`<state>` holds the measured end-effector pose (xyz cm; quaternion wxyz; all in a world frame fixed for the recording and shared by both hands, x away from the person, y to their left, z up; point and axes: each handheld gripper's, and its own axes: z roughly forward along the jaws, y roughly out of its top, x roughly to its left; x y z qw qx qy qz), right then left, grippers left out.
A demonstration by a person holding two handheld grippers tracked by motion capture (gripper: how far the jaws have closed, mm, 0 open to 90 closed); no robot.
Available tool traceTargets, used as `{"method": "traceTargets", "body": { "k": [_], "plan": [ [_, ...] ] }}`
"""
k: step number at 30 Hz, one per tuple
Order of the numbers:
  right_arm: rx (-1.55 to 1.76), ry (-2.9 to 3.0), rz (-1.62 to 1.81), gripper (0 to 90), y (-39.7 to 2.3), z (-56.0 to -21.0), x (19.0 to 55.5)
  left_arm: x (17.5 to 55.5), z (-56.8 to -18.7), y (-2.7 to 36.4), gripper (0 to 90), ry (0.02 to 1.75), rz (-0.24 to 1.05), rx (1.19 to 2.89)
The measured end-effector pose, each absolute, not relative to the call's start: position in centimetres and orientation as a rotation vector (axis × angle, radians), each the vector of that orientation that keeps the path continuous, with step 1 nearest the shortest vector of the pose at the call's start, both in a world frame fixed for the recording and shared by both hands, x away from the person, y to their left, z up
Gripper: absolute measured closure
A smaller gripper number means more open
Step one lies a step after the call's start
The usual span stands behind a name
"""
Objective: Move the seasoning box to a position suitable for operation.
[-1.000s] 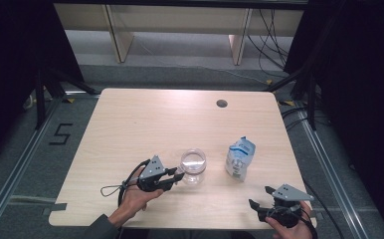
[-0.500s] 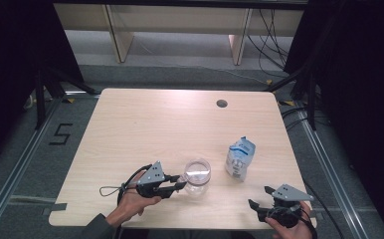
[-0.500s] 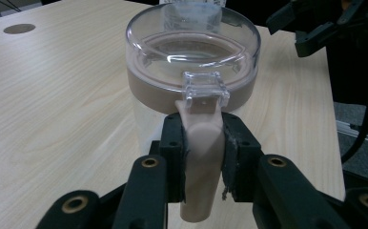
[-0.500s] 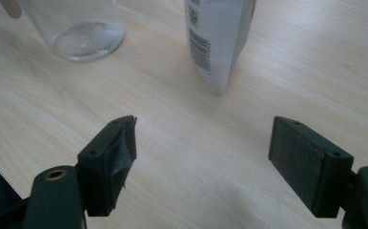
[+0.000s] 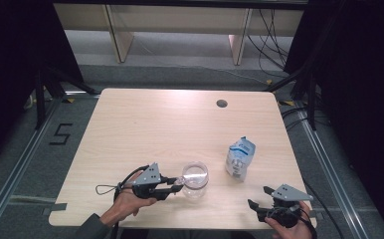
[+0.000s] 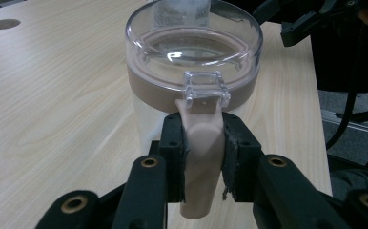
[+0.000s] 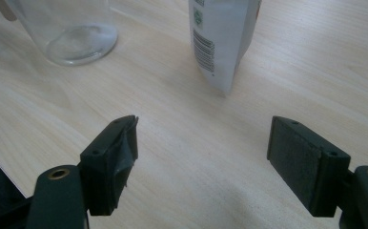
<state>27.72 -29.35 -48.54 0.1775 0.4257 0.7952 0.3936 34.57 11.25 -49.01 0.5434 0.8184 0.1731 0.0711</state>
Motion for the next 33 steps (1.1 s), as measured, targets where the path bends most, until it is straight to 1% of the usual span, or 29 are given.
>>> {"method": "traceTargets", "body": {
  "k": [1,6,10,15,21,22,26,27,29,33],
  "plan": [
    [1.205,2.25,1.114,26.6,-29.4,-48.5,27.7,34.5,-49.0,11.3,72.4,0.434,0.163,1.941],
    [1.155,2.243,1.11,26.6,-29.6,-48.6,28.0,34.7,-49.0,11.5,72.1,0.416,0.154,1.944],
    [1.154,2.245,1.111,26.6,-29.6,-48.6,28.0,34.7,-49.0,11.8,71.7,0.444,0.168,1.945],
    [1.15,2.252,1.1,26.6,-29.5,-48.6,27.9,35.0,-48.9,12.4,70.9,0.429,0.198,1.953],
    [1.134,2.259,1.103,26.7,-29.5,-48.6,28.0,35.1,-48.9,13.0,69.0,0.475,0.214,1.948],
    [1.143,2.251,1.107,26.6,-29.5,-48.6,28.0,35.3,-48.9,13.1,68.9,0.453,0.228,1.957],
    [1.158,2.261,1.117,26.6,-29.4,-48.7,27.9,35.3,-49.0,13.2,68.1,0.504,0.218,1.946],
    [1.152,2.271,1.102,26.6,-29.4,-48.7,27.9,35.4,-49.0,13.3,68.0,0.485,0.225,1.947],
    [1.144,2.265,1.101,26.6,-29.4,-48.7,27.9,35.5,-49.1,13.3,67.6,0.509,0.21,1.934],
    [1.162,2.262,1.105,26.7,-29.3,-48.7,27.9,35.7,-49.0,13.7,66.2,0.537,0.235,1.949]
  ]
}}
